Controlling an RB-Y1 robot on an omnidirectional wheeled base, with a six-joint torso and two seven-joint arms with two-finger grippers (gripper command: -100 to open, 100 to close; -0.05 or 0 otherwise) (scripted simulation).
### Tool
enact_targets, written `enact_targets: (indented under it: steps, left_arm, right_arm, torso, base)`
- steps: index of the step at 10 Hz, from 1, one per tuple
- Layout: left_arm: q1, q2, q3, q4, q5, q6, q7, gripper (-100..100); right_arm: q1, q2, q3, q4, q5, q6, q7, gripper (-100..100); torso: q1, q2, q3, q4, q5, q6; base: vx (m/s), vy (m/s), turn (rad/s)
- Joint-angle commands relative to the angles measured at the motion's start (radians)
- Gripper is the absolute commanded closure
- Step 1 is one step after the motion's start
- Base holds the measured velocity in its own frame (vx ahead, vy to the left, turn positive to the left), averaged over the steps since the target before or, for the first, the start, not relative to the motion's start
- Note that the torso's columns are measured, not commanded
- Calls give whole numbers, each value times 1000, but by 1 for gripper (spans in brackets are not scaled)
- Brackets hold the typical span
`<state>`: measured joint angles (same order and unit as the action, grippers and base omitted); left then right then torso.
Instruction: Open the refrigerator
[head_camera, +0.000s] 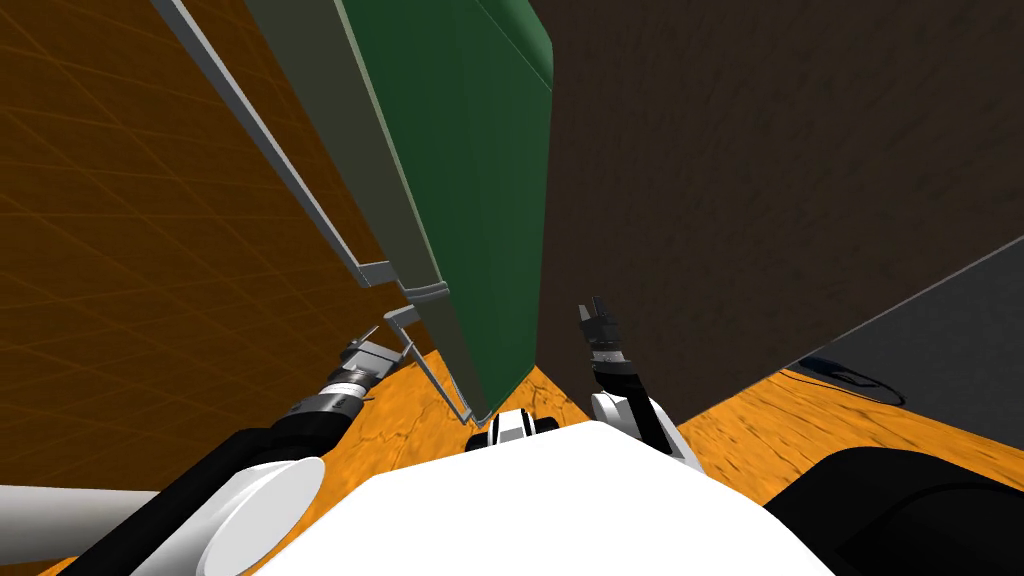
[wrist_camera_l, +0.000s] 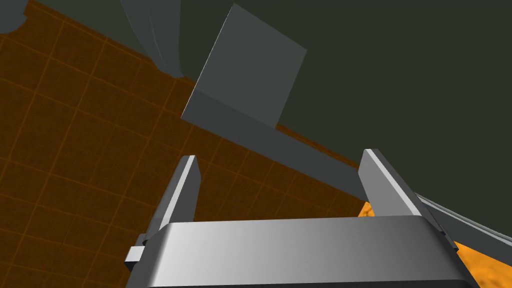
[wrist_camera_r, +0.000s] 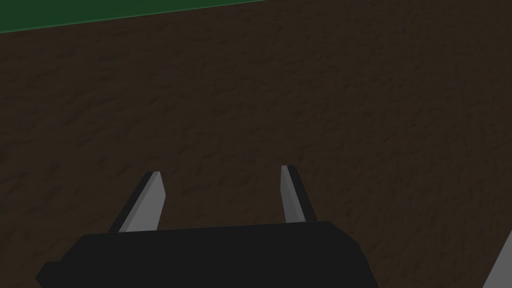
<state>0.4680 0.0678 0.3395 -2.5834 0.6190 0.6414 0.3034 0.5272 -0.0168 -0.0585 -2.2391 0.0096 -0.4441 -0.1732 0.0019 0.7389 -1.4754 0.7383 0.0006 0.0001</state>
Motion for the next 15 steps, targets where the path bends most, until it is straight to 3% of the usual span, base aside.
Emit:
enact_targets:
  steps: [1,2,3,4,5,9,11,15]
  left_arm:
    - [-3,-6,4,-20,3,11,3,-100]
    - [-3,-6,5,-22,3,13,4,-100]
    - [-17,7,32,-32,16,38,18,100]
    - [-13,0,19,-27,8,25,10,100]
    - [-13,13,23,15,8,33,13,-100]
    - [-23,40,42,99,1,34,12,-100]
    - [-39,54,80,133,-8,41,13,-100]
    - [-50,60,151,109,-3,71,25,-100]
  right_arm:
    - [0,0,0,0,0,0,0,0]
    - [0,0,0,0,0,0,0,0]
    - [0,0,0,0,0,0,0,0]
    - [0,0,0,0,0,0,0,0]
    - [0,0,0,0,0,0,0,0]
    - [0,0,0,0,0,0,0,0]
    - [0,0,0,0,0,0,0,0]
    - [0,0,0,0,0,0,0,0]
  torso:
    - [0,0,0,0,0,0]
    - [0,0,0,0,0,0]
    - [-1,0,0,0,0,0]
    - [-2,-5,-3,-1,-1,0]
    - [-1,-7,-5,-1,-2,2]
    - [6,-15,-9,-7,4,2]
    - [5,-22,-15,-4,-1,6]
    - [-2,-31,-23,-4,-6,16]
  base:
    - [6,-12,2]
    - [0,0,0]
    - [97,-13,11]
    - [47,-15,31]
    - [-5,-14,25]
    - [12,-31,30]
    - [30,-72,99]
    - [78,-94,92]
